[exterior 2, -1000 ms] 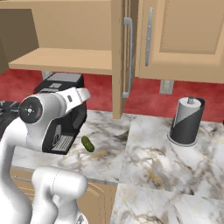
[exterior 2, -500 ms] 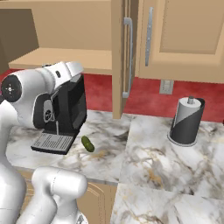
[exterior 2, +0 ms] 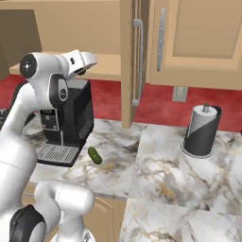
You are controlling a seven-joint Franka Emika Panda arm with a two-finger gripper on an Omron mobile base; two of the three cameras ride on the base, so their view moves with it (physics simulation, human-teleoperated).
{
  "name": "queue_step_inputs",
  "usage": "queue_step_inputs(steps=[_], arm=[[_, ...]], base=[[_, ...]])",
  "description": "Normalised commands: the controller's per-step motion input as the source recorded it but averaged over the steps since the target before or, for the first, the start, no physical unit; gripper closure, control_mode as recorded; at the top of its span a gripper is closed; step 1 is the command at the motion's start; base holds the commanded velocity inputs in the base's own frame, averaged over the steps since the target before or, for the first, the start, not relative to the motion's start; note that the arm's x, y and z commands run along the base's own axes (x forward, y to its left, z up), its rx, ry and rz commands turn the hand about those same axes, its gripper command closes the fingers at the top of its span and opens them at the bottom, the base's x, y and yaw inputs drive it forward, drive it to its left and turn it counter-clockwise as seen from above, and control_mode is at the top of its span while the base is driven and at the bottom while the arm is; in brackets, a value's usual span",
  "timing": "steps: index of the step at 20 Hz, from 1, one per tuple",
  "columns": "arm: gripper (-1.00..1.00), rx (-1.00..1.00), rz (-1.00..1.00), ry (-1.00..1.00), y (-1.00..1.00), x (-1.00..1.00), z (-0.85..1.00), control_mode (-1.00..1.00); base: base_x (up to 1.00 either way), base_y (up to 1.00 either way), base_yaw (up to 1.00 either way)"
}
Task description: Pick the eggplant, cucumber from the counter and place them in the cabinet. Then close the cabinet.
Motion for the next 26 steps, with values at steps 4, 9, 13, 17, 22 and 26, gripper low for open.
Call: queue_step_inputs(steps=[4,9,13,17,22,26], arm=[[1.0,0.0,-0.04,0.0,-0.03,0.94,-0.04,-1.0],[1.0,0.0,0.0,0.02,-0.04,0.88,-0.01,-1.0],[1.0,0.0,0.0,0.05,-0.19,0.7,-0.02,-1.0],[1.0,0.0,0.0,0.08,-0.11,0.68,-0.03,-1.0],[1.0,0.0,0.0,0.04,-0.06,0.66,-0.06,-1.0],[-1.0,0.0,0.0,0.0,0.0,0.12,-0.28,-1.0]], base=[[0.0,0.0,0.0],[0.0,0.0,0.0],[0.0,0.0,0.0],[0.0,0.0,0.0],[0.0,0.0,0.0],[0.0,0.0,0.0]])
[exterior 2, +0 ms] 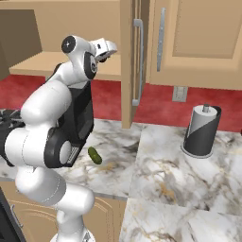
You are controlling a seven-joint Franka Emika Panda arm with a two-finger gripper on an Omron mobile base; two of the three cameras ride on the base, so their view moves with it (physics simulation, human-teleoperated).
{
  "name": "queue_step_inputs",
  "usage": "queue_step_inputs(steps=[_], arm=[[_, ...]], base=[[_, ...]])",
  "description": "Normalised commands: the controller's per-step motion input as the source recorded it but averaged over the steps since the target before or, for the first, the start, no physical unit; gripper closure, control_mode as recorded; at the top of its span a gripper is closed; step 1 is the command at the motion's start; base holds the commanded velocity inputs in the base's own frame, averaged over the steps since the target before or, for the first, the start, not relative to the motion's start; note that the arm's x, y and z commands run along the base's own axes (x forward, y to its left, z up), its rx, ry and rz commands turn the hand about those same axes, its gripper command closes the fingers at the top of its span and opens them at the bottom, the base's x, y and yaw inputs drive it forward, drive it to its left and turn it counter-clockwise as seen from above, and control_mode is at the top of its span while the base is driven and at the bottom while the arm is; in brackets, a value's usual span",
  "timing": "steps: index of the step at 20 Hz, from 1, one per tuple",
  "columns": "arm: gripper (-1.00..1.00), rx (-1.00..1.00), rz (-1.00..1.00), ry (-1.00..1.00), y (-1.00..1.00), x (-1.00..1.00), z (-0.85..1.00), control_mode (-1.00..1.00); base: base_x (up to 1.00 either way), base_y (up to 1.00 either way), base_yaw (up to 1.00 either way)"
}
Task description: Pick the eggplant, cucumber from the counter and place them in the cabinet. Then close the cabinet.
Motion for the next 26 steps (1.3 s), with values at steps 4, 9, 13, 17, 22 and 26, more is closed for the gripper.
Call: queue_step_inputs(steps=[4,9,13,17,22,26], arm=[[-1.0,0.0,0.0,-0.11,0.0,-0.29,-0.32,-1.0],[-1.0,0.0,0.0,-0.07,0.0,-0.83,0.08,-1.0],[-1.0,0.04,0.0,0.0,0.0,-1.0,0.12,-1.0],[-1.0,0.11,0.0,0.11,0.0,-1.0,0.0,-1.0],[-1.0,0.03,0.0,0.24,0.01,-1.0,-0.41,-1.0],[-1.0,0.0,0.05,0.24,0.0,-0.93,-1.0,-1.0]], base=[[0.0,0.0,0.0],[0.0,0.0,0.0],[0.0,0.0,0.0],[0.0,0.0,0.0],[0.0,0.0,0.0],[0.0,0.0,0.0]])
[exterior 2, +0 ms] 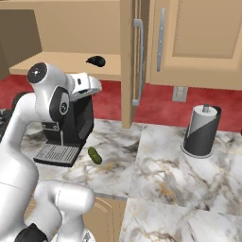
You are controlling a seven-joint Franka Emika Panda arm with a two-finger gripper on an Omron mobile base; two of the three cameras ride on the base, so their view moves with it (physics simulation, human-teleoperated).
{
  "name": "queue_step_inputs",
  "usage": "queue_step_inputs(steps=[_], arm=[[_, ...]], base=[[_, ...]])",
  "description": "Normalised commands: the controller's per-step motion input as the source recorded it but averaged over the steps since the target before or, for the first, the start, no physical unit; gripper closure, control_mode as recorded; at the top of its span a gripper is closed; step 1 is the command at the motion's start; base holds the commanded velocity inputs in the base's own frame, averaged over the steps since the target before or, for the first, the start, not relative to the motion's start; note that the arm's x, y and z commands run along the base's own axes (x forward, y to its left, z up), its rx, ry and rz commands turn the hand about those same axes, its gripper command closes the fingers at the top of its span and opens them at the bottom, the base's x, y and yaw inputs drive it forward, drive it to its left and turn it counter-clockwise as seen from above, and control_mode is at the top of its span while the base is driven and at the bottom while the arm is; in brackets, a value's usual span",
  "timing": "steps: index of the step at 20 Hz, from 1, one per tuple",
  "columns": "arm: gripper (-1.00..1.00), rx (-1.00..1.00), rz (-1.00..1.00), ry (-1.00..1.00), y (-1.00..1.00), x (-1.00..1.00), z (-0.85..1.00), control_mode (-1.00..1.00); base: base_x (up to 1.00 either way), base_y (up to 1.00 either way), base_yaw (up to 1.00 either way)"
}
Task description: Pick the eggplant, cucumber from the counter and place them in the cabinet. Then close the cabinet.
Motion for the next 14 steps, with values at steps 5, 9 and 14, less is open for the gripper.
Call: queue_step_inputs(steps=[5,9,14], arm=[[-1.0,0.01,0.15,0.25,0.0,-0.29,-0.99,-1.0],[-1.0,0.05,0.13,0.28,-0.01,0.09,-0.63,-1.0],[-1.0,0.06,0.08,0.31,0.0,0.35,-0.49,-1.0]], base=[[0.0,0.0,0.0],[0.0,0.0,0.0],[0.0,0.0,0.0]])
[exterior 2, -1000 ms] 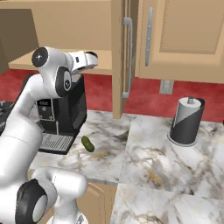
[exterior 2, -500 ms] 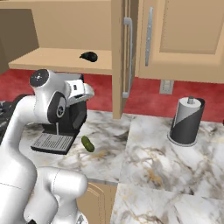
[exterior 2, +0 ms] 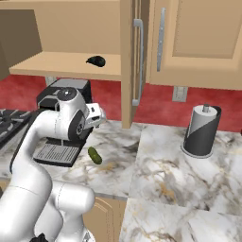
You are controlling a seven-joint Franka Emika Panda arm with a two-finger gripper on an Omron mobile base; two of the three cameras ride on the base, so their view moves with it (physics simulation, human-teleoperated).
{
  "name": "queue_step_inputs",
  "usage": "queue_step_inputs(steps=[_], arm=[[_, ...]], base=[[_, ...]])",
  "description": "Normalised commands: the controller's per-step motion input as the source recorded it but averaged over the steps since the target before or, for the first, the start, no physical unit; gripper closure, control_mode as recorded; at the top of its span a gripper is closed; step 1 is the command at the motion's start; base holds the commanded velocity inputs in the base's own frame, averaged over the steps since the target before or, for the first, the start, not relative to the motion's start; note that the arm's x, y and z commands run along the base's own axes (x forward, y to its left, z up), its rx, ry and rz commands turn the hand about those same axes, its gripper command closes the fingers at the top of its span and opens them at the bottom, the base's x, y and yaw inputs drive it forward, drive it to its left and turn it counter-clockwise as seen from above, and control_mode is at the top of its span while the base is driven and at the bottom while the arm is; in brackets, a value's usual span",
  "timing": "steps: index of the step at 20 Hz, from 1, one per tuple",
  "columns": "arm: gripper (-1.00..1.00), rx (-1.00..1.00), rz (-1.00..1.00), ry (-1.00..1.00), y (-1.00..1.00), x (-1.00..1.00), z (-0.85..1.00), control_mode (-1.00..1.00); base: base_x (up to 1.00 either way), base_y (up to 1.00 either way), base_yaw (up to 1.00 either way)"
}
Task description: Pick the eggplant, cucumber from the counter and place them in the cabinet. Then close the cabinet.
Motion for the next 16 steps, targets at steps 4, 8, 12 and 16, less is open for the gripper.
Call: queue_step_inputs(steps=[4,8,12,16], arm=[[-1.0,0.08,0.09,0.3,0.0,0.24,-0.65,-1.0],[-1.0,0.03,0.07,0.21,0.0,0.29,-0.87,-1.0],[-1.0,0.02,0.05,0.16,0.0,0.37,-0.8,-1.0],[-1.0,0.05,0.04,0.12,0.0,0.5,-0.58,-1.0]], base=[[0.0,0.0,0.0],[0.0,0.0,0.0],[0.0,0.0,0.0],[0.0,0.0,0.0]])
